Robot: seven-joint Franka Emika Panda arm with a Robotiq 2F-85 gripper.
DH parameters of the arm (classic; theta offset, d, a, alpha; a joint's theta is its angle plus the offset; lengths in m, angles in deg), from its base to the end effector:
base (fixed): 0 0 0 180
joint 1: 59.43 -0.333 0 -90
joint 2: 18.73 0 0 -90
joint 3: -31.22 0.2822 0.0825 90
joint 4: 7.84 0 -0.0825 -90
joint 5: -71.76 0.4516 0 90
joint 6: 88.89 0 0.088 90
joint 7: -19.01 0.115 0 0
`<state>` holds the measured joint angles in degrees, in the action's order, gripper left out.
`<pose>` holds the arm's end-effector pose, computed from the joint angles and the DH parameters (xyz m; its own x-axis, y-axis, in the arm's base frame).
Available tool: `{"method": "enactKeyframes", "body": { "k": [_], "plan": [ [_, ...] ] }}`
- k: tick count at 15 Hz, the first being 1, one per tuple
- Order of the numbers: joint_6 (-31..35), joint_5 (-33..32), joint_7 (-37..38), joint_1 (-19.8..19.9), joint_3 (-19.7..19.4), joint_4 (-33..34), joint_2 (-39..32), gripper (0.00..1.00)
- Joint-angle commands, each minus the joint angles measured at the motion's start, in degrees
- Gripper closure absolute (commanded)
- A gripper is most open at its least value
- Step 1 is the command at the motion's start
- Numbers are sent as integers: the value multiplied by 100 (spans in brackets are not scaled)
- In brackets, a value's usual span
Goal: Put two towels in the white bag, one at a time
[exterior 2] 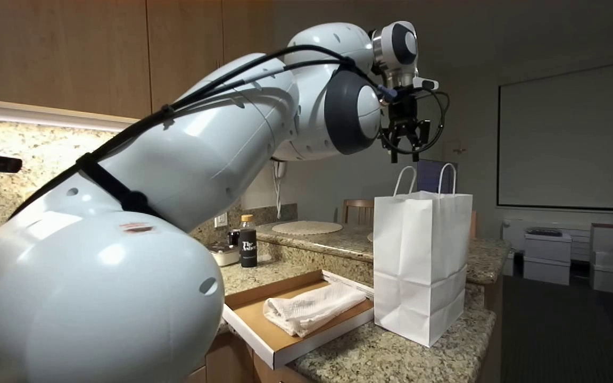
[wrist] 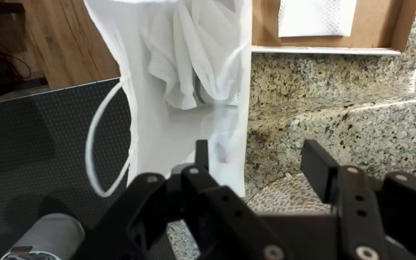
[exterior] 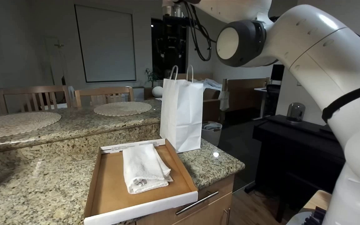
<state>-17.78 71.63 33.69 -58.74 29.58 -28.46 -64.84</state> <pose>0.7391 -0.0181 0.6155 0.9557 -0.2832 0.0798 -0.2843 -0.9587 0.0026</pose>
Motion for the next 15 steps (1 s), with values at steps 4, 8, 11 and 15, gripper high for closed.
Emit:
{"method": "enactKeyframes", "body": {
  "k": [4, 8, 11, 15],
  "plan": [
    [-9, -134, -42, -100, -101, -67, 186, 0],
    [-112, -327, -58, -327, -212, -8, 446, 0],
    [-232, -518, -81, -608, -260, 18, 721, 0],
    [-1018, -858, -327, -1192, -309, -107, 1083, 0]
  ]
}}
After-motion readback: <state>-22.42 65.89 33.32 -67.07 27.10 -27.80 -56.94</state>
